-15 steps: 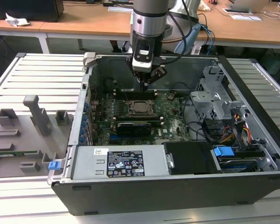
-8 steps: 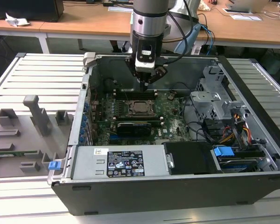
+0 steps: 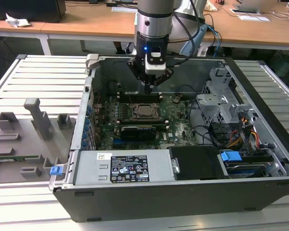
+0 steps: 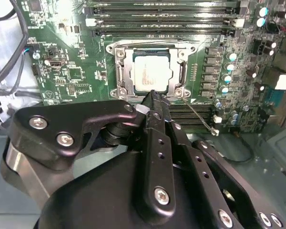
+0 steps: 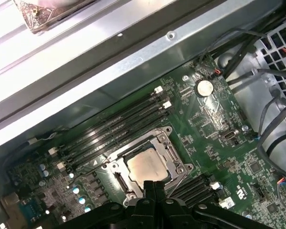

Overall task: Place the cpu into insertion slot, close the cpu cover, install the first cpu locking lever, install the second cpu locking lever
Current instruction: 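Install the first cpu locking lever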

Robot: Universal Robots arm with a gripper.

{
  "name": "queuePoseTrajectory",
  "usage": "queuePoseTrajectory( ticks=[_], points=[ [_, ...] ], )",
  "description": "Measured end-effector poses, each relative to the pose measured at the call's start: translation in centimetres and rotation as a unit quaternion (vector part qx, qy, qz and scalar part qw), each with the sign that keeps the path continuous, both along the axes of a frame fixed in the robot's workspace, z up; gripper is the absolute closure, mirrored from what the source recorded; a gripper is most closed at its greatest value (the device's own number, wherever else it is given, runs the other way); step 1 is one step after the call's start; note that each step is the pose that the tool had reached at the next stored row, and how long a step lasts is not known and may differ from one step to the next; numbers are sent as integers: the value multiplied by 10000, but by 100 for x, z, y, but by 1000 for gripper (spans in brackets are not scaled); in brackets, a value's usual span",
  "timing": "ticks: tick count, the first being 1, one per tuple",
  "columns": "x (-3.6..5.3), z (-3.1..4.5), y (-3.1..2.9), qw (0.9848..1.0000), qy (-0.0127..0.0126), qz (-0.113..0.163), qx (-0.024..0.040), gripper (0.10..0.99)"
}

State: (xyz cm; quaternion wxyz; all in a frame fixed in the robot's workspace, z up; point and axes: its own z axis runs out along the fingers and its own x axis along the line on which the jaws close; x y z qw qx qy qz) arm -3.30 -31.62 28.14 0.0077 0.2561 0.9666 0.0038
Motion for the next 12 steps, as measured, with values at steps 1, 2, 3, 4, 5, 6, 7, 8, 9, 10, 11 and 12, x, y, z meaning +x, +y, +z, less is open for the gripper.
queuePoseTrajectory(
  ticks=[1, 2, 3, 4, 5, 6, 7, 8, 9, 10, 11, 12],
  points=[
    [0, 0, 0, 10000, 0, 46, 0, 980],
    [0, 0, 0, 10000, 0, 95, 0, 980],
    [0, 0, 0, 9998, 0, 177, 0, 980],
    [0, 0, 0, 9996, 0, 277, 0, 980],
    [0, 0, 0, 9995, 0, 329, 0, 980],
    [0, 0, 0, 9992, 0, 403, 0, 980],
    [0, 0, 0, 9989, 0, 468, 0, 980],
    [0, 0, 0, 9985, 0, 543, 0, 980],
    [0, 0, 0, 9981, 0, 623, 0, 980],
    [0, 0, 0, 9975, 0, 700, 0, 980],
    [0, 0, 0, 9968, 0, 794, 0, 980],
    [0, 0, 0, 9960, 0, 889, 0, 980]
  ],
)
